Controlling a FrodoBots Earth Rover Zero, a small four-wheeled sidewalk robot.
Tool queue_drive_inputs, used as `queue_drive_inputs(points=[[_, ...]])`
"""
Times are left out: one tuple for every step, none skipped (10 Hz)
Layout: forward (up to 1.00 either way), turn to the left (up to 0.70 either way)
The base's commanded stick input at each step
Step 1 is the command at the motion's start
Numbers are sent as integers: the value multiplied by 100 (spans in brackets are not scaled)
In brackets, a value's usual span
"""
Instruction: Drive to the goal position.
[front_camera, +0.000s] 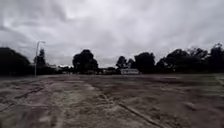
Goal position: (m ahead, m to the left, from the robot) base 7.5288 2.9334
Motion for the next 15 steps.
queue_drive_inputs(points=[[70,0],[70,0],[70,0],[70,0],[70,0],[70,0],[70,0],[70,0],[70,0],[70,0],[70,0],[70,0],[70,0],[70,0],[70,0]])
